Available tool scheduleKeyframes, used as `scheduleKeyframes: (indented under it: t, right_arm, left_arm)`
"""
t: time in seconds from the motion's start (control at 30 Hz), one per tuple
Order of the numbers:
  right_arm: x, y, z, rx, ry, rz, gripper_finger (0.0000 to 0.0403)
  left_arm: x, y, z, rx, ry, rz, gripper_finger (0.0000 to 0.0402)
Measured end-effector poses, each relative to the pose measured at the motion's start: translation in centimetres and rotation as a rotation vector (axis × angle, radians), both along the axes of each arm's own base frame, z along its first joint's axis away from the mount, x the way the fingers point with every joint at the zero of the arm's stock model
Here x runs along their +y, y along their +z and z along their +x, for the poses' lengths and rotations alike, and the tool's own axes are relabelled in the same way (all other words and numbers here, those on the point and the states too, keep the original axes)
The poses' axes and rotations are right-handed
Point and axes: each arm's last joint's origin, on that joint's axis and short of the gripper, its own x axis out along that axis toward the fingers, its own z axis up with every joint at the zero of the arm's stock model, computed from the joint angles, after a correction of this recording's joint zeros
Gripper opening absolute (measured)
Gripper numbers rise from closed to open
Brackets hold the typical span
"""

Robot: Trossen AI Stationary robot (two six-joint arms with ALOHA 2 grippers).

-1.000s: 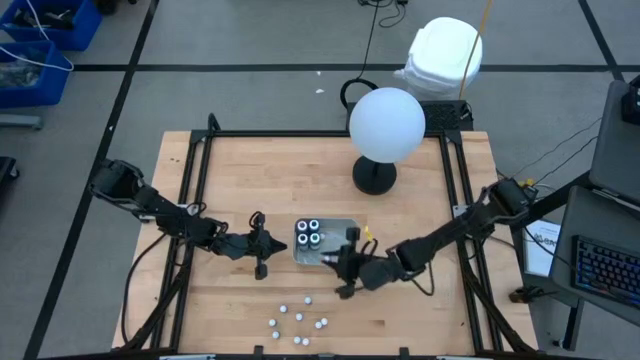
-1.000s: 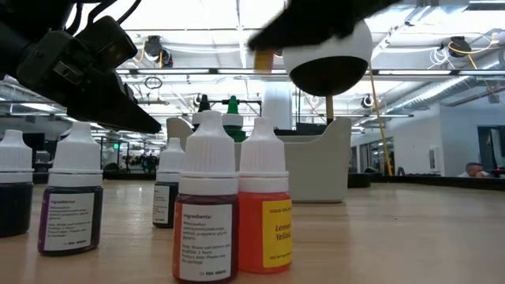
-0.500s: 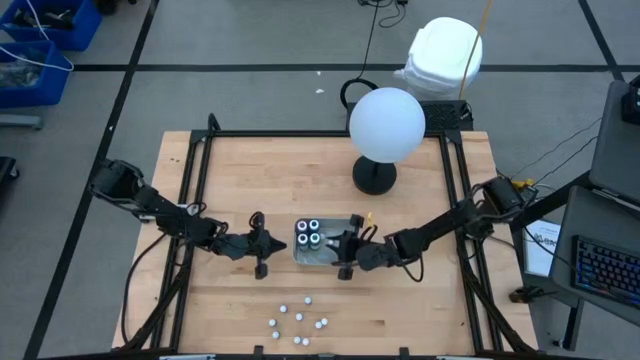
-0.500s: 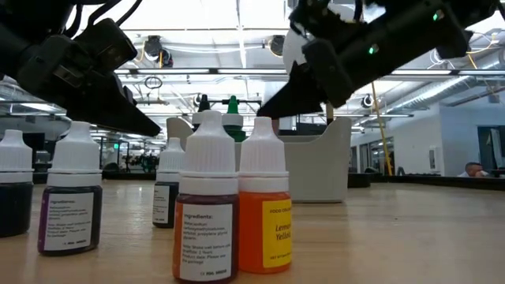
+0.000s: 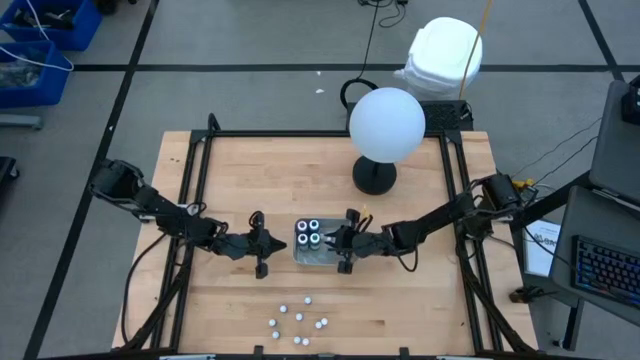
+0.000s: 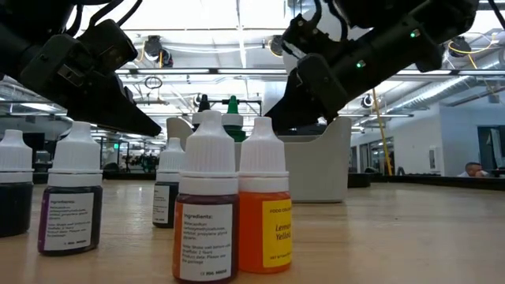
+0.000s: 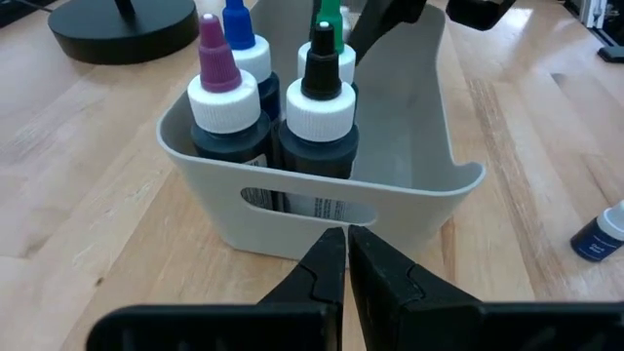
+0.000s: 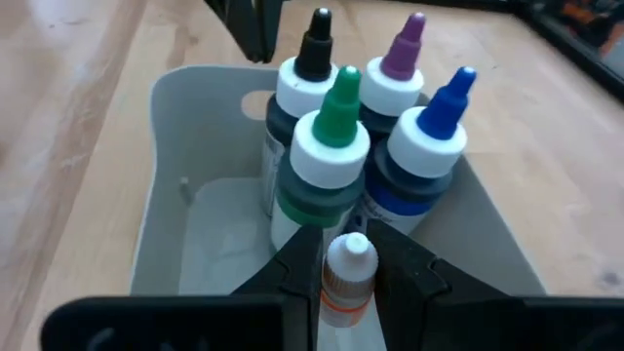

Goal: Pick & Place food coloring
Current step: Put the small yellow food coloring bottle into the gray bin

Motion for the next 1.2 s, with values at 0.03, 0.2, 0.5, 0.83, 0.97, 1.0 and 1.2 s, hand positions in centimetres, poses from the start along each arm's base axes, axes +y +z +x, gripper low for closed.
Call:
scheduleKeyframes:
  t: [0.03, 0.2, 0.5, 0.83, 0.97, 1.0, 1.2]
  right_arm:
    - [-0.2, 0.0, 0.1, 0.003, 0.014, 0.012, 0.0056]
    - [-0.7, -0.1, 0.2, 0.014, 0.061, 0.063, 0.0057]
    - [-1.0, -0.5, 0.0, 0.061, 0.042, 0.084, 0.0057]
    - [-1.8, -0.6, 0.1, 0.074, 0.028, 0.075, 0.0057]
    - [-1.7, -0.5, 0.2, 0.062, 0.029, 0.078, 0.0057]
    - [-1.7, -0.5, 0.2, 0.061, 0.029, 0.078, 0.0057]
    - [-2.1, -0.3, 0.4, 0.038, 0.02, 0.072, 0.0057]
  left_arm:
    - [0.0, 0.0, 0.0, 0.0, 0.0, 0.0, 0.0024]
    - [0.0, 0.0, 0.0, 0.0, 0.0, 0.0, 0.0024]
    - [0.0, 0.0, 0.0, 0.001, -0.002, 0.007, 0.0024]
    - [0.0, 0.0, 0.0, 0.0, -0.002, 0.007, 0.0024]
    - [0.0, 0.0, 0.0, -0.001, 0.004, 0.009, 0.0024]
    - [0.0, 0.0, 0.0, -0.001, 0.007, 0.01, 0.0024]
    - [0.0, 0.0, 0.0, -0.002, 0.006, 0.01, 0.0024]
